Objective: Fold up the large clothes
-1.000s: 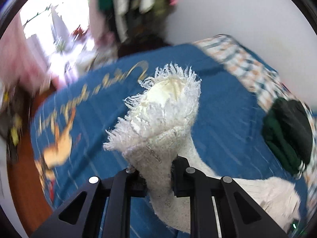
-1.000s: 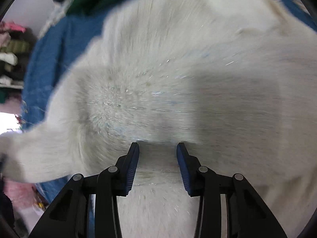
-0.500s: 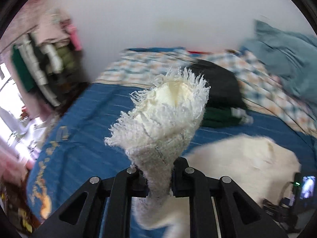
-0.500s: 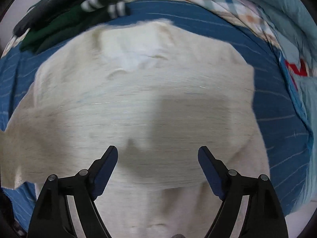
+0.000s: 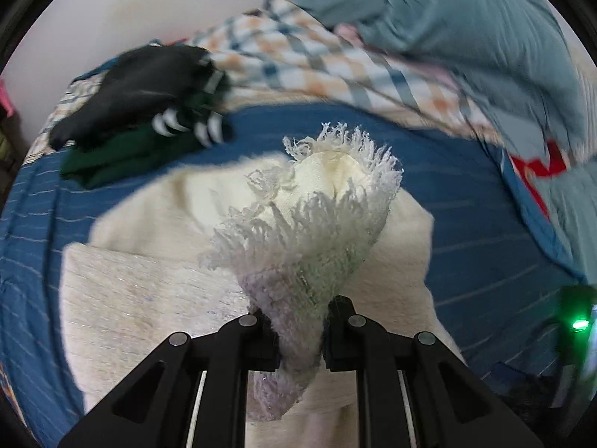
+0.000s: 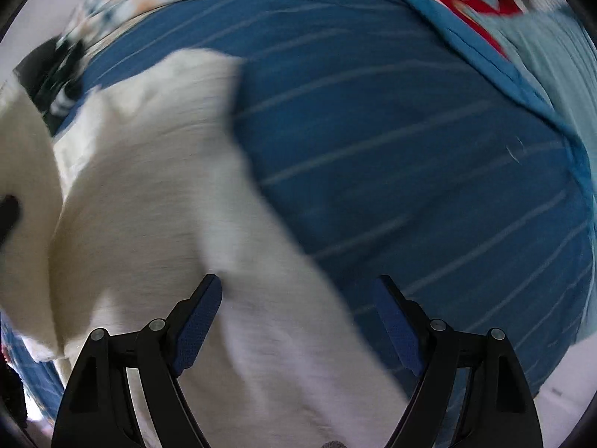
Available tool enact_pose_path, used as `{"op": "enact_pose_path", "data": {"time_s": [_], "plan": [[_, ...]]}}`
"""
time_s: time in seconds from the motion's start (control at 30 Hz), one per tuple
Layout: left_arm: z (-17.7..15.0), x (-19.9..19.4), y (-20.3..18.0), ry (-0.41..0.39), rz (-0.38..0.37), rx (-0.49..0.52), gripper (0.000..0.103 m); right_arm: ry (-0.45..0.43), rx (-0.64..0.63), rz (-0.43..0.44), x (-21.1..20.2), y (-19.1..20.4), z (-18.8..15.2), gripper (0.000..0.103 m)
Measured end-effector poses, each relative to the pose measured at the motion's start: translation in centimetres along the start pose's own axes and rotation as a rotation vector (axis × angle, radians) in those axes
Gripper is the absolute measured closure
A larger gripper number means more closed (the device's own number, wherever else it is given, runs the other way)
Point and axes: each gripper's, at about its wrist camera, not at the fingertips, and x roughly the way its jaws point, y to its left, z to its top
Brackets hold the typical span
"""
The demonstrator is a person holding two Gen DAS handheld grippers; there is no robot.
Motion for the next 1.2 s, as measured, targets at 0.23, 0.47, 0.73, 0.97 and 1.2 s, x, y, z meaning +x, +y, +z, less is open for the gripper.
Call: {"op": "enact_pose_path", "data": {"time_s": [0.23,0.47,0.73,0.97,1.2], "plan": [[-1.0,3.2,-2.1,0.095,0.036,0.002,0.071,0.002,0.093,0.009,-0.4,-6.0,0.2,0.018],[-0.6,2.0,-1.7,0.076,0.038,-0.011,0.009,-0.002,0.160,0.052,-1.5,-9.1,0.3,0.018],[-2.3,-3.2,5.2,0.078,0.013,-0.159,0.008,-0.019,0.161,0.210,-5.2,-6.4,1.4,0.018],[-8.6,-4.7,15.3,0.162,0.309,-0.242,0.008,0.050,0.031,0.397,-3.3,1.4,4.4,0.018],[-9.5,-2.5,22.1,0.191,0.465,-0.353,0.008,0.069,-0.093,0.387,-0.2,8.7,5.8,0.094]]}}
